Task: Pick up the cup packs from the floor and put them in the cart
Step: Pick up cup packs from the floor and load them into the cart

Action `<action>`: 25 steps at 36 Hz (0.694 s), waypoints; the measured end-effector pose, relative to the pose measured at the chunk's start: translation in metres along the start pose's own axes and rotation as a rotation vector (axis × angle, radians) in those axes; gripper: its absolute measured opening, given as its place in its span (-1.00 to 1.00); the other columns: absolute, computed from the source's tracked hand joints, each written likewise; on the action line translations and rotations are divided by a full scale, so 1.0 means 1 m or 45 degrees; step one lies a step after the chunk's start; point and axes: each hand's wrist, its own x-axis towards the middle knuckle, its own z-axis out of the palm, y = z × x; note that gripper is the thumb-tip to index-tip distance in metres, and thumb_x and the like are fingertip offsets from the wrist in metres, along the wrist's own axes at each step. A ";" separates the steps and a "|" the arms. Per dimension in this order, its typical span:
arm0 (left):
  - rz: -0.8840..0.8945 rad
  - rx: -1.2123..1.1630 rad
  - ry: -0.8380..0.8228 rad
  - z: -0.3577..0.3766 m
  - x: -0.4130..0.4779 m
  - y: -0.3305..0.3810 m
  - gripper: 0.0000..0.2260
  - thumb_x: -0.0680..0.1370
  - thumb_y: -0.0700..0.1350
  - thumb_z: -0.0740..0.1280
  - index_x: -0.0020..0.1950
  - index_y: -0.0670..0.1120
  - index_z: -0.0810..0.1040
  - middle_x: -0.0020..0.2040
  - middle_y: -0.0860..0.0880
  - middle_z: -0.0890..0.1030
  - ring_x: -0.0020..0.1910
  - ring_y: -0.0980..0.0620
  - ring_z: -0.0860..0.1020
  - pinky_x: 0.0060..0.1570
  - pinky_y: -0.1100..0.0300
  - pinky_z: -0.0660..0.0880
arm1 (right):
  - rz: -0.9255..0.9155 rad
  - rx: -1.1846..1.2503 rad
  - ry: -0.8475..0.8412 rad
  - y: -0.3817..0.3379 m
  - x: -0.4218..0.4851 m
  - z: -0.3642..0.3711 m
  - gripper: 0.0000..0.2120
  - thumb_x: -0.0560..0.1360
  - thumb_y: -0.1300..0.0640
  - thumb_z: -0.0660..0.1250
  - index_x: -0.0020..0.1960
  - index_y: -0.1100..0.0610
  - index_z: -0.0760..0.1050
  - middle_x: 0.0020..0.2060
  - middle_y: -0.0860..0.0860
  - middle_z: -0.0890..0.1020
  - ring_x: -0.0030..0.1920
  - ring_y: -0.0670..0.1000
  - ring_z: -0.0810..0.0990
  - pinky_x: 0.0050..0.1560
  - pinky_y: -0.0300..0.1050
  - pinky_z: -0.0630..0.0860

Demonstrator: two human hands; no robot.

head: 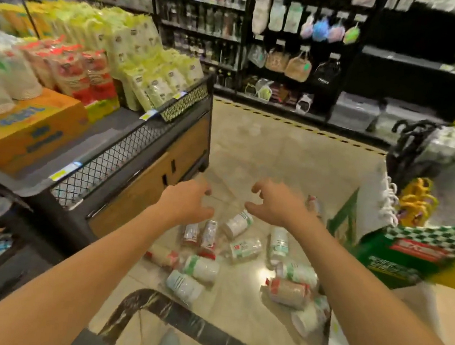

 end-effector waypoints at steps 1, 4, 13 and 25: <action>-0.010 -0.026 -0.006 0.003 0.008 -0.007 -0.50 0.53 0.16 0.33 0.43 0.02 0.44 0.31 -0.03 0.53 0.23 -0.07 0.54 0.17 0.01 0.50 | -0.005 -0.001 -0.012 -0.003 0.011 0.003 -0.47 0.55 -0.22 0.34 0.41 0.02 0.44 0.26 0.07 0.61 0.24 0.15 0.58 0.19 0.08 0.56; -0.056 -0.117 -0.037 0.011 0.034 -0.037 -0.50 0.53 0.17 0.34 0.43 0.02 0.43 0.31 -0.03 0.52 0.22 -0.07 0.54 0.16 0.02 0.51 | -0.024 -0.012 -0.062 -0.017 0.050 0.014 -0.46 0.54 -0.21 0.34 0.43 0.01 0.44 0.28 0.06 0.59 0.27 0.15 0.56 0.25 0.12 0.54; -0.291 -0.307 -0.071 0.016 0.099 -0.126 -0.50 0.53 0.15 0.32 0.42 -0.02 0.46 0.29 -0.04 0.55 0.23 -0.09 0.55 0.21 -0.06 0.52 | -0.216 -0.086 -0.202 -0.075 0.173 0.051 -0.45 0.53 -0.21 0.36 0.42 0.04 0.45 0.27 0.05 0.61 0.25 0.12 0.58 0.18 0.08 0.57; -0.730 -0.500 -0.027 0.077 0.172 -0.182 -0.51 0.52 0.13 0.32 0.42 0.01 0.43 0.31 -0.02 0.55 0.23 -0.09 0.54 0.14 -0.04 0.53 | -0.480 -0.110 -0.444 -0.086 0.307 0.122 -0.48 0.52 -0.19 0.36 0.41 0.00 0.44 0.23 0.05 0.64 0.21 0.14 0.59 0.11 0.06 0.57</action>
